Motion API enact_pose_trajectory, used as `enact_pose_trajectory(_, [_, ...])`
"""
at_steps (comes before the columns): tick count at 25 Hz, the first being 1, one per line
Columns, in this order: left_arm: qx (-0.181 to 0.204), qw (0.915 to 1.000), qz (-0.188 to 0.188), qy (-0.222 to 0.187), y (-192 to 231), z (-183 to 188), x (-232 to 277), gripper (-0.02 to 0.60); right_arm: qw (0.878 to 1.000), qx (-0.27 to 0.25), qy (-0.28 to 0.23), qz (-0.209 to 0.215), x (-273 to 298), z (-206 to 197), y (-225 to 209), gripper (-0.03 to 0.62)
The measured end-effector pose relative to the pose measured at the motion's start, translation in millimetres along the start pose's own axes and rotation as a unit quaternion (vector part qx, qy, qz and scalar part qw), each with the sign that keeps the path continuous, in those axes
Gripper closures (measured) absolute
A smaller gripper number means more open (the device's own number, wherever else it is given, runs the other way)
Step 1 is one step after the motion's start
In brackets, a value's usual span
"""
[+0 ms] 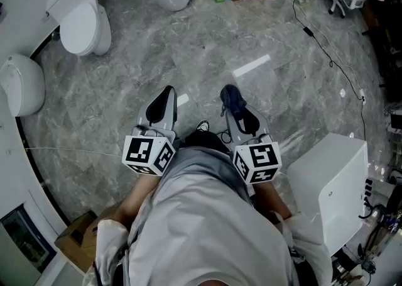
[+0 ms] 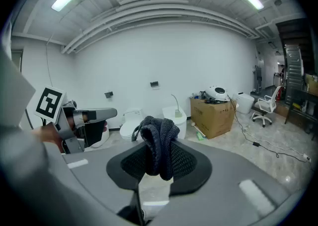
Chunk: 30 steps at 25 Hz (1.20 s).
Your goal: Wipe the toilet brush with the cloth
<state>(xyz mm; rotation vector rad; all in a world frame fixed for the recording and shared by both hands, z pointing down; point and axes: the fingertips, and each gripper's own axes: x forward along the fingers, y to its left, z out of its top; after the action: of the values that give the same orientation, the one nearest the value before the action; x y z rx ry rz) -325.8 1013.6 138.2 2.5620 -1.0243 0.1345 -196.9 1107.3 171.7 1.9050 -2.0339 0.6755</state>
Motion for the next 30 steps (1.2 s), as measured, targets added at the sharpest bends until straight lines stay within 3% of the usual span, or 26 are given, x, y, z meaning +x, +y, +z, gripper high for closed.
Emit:
enact_pose_trajectory(7, [0.022,0.9997,0.003,0.003,-11.6,-5.3,8.7,0.581,1.0,-0.008,-0.007,0.008,-2.7,-3.6,-16.4,0.514])
enact_pose_trajectory(11, [0.041,0.9991,0.01,0.006,-20.0,-4.4,9.0,0.581,0.999,0.017,-0.018,0.02,-7.4,-0.6,-33.5,0.511])
enact_pose_trajectory(17, [0.074,0.9957,0.036,0.042,-13.9,-8.7,5.2,0.581,0.999,0.009,-0.026,0.039,-2.6,6.2,-47.7,0.508])
enact_pose_trajectory(23, [0.051,0.9965,0.059,0.029,1.3,2.5,13.6,0.581,0.998,0.012,-0.035,0.049,13.5,21.4,-60.4,0.496])
enact_pose_trajectory(30, [0.021,0.9971,0.064,0.036,25.8,7.6,46.8,0.581,0.998,-0.012,-0.006,0.062,54.4,33.0,-64.3,0.496])
